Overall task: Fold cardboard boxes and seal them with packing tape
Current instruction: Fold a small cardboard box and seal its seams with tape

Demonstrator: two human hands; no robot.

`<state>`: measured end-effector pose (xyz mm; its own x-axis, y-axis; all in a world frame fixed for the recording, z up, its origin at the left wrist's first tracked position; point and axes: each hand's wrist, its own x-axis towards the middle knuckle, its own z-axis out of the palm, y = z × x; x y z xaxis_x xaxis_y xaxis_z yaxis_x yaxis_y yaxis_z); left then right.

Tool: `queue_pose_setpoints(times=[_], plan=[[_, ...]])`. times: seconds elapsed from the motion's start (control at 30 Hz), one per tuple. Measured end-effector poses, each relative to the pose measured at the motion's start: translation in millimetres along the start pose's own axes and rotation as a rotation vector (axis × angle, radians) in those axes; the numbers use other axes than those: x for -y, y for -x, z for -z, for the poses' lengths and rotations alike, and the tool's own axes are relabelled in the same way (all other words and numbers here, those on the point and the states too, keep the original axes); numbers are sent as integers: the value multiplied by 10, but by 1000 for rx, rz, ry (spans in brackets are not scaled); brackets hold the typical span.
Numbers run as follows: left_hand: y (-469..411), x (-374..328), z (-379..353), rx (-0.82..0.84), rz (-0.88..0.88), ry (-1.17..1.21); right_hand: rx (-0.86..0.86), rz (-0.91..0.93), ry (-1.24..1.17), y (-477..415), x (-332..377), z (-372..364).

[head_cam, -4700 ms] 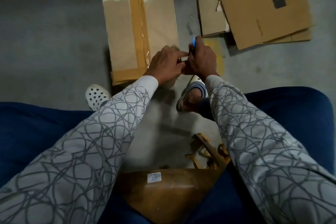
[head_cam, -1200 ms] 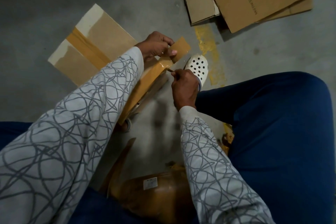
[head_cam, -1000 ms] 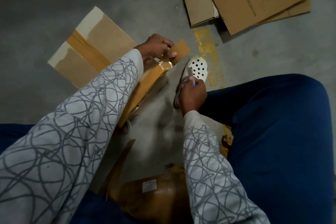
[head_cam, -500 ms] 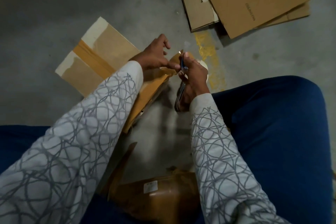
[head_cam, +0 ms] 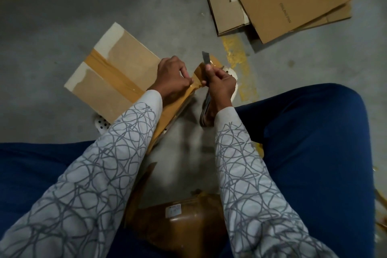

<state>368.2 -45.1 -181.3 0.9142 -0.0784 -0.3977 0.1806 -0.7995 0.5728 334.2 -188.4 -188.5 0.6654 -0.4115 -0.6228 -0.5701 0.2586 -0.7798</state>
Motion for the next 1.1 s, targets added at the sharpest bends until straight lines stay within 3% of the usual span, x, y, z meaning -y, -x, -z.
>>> queue_pose_setpoints(times=[0.1, 0.3, 0.5, 0.77, 0.87, 0.93, 1.0, 1.1], plan=[[6, 49, 11, -15, 24, 28, -53, 130, 129, 14, -36, 39], [112, 110, 44, -104, -166, 56, -140, 84, 52, -119, 74, 191], [106, 265, 199, 143, -357, -332, -92, -2, -91, -30, 29, 177], [288, 95, -143, -28, -226, -327, -12, -16, -46, 155, -20, 132], [244, -17, -205, 8, -144, -305, 12, -17, -68, 248, 54, 139], [251, -66, -187, -6, -146, -189, 30, -40, -176, 343, 141, 133], [405, -86, -157, -137, -130, 46, 51, -121, -316, 497, 286, 122], [891, -196, -66, -338, 187, 493, 119, -212, -486, 782, 508, 130]])
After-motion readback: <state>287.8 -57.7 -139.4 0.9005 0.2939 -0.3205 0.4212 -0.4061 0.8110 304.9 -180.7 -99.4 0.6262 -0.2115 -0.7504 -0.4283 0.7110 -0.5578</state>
